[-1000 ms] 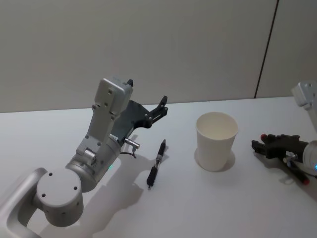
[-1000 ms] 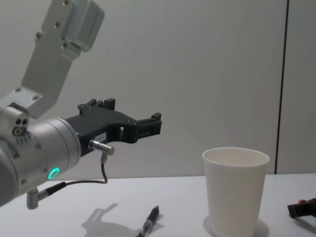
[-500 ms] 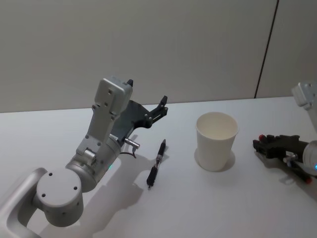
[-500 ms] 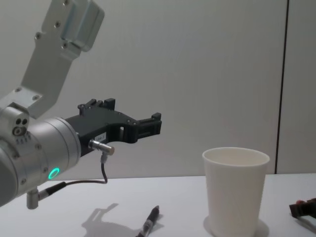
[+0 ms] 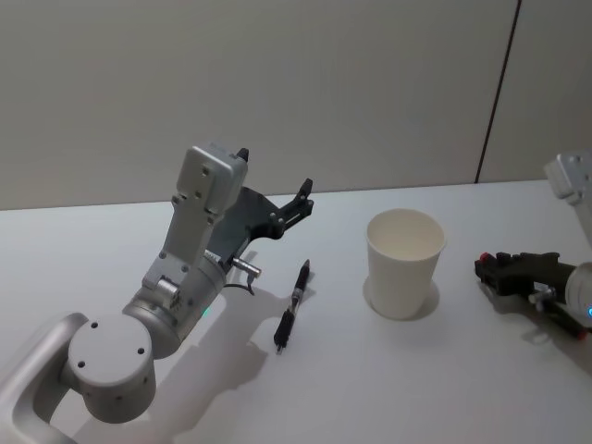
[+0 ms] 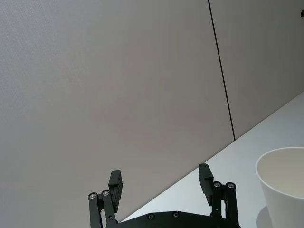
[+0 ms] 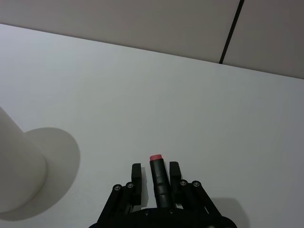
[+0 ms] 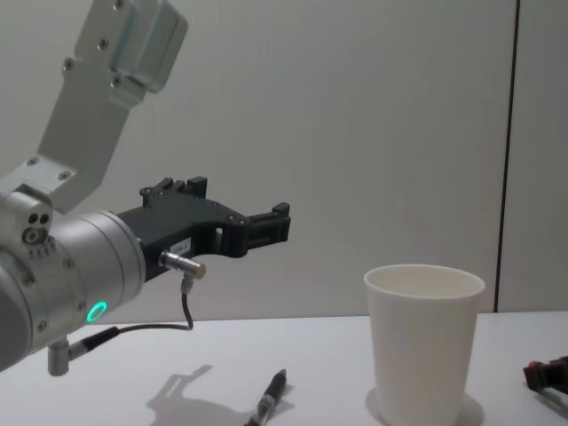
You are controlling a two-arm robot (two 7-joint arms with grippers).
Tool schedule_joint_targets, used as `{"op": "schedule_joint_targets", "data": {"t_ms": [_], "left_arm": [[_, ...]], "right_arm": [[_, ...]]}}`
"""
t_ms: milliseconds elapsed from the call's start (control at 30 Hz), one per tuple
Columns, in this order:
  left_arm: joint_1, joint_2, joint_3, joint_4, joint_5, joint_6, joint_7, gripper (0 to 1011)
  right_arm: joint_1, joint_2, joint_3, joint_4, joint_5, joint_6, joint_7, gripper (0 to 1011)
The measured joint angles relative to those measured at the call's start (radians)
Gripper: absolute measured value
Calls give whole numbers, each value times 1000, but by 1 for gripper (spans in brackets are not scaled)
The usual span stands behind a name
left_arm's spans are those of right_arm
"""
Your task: Place the pen into the pen holder.
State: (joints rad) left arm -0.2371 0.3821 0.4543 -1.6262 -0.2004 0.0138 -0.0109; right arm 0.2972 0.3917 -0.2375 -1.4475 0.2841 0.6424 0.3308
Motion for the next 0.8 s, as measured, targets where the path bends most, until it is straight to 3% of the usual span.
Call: {"op": "schedule_joint_targets", "data": {"t_ms": [800], "left_arm": [[0, 0, 0, 0, 0, 0, 0, 1001]], "right_arm": [[0, 0, 0, 0, 0, 0, 0, 201]]}}
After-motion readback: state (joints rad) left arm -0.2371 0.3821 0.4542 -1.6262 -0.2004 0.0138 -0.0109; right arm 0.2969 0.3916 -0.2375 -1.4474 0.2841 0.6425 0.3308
